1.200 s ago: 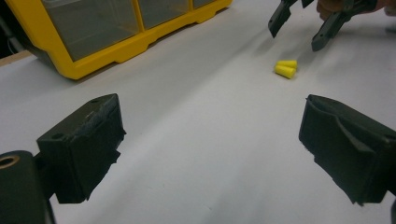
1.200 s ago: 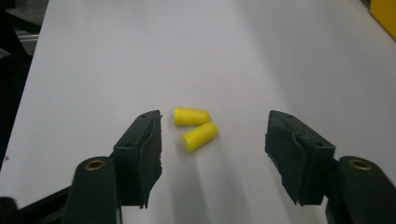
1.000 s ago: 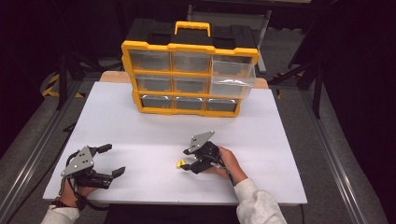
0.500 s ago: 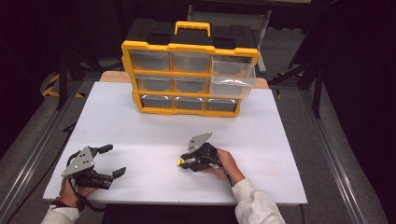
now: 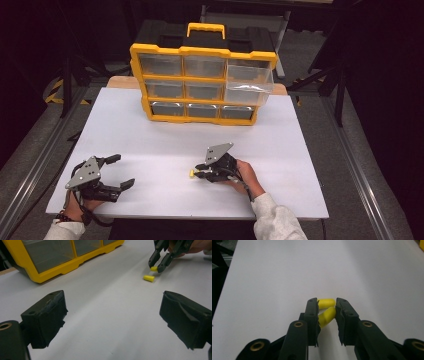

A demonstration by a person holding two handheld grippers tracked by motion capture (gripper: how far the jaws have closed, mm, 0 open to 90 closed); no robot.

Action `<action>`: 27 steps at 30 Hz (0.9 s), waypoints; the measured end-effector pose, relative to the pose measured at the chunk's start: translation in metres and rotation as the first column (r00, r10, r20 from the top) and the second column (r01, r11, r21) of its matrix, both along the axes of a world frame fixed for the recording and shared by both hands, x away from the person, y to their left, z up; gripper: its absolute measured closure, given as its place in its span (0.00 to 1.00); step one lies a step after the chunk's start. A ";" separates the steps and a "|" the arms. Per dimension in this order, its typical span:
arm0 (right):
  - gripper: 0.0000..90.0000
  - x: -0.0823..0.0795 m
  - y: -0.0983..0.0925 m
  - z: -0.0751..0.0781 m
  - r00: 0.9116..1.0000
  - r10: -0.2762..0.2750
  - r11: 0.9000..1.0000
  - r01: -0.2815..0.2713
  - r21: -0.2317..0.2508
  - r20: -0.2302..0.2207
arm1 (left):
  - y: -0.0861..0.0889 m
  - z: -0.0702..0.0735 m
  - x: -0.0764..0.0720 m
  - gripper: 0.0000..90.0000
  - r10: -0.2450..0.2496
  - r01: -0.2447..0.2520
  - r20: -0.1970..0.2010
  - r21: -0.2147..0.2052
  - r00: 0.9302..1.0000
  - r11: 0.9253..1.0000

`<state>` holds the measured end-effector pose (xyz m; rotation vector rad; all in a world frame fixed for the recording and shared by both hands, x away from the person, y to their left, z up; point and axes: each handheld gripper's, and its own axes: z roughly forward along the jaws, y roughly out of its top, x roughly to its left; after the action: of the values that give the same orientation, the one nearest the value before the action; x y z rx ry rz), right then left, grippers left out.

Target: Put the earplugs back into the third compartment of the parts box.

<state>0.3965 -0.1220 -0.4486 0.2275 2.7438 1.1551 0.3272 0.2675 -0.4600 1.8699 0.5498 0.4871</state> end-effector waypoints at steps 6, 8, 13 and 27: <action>0.81 -0.009 -0.005 0.013 0.999 -0.009 0.999 0.007 0.044 0.052 | 0.003 0.000 0.001 0.09 0.010 -0.010 0.001 -0.016 1.000 1.000; 0.81 -0.011 -0.007 0.018 0.998 -0.019 0.998 0.015 0.061 0.067 | 0.003 0.001 0.000 0.09 0.010 -0.010 0.000 -0.017 1.000 1.000; 0.81 -0.014 -0.016 0.033 0.991 -0.072 0.990 0.057 0.133 0.111 | 0.002 0.001 0.000 0.09 0.017 -0.017 0.003 -0.013 1.000 1.000; 0.82 -0.031 -0.056 0.091 0.933 -0.246 0.939 0.162 0.303 0.263 | 0.004 0.001 0.001 0.09 0.025 -0.025 -0.002 -0.009 1.000 1.000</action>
<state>0.3659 -0.1776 -0.3580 0.3354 2.2352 1.3841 0.3278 0.2717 -0.4593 1.8566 0.5758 0.4986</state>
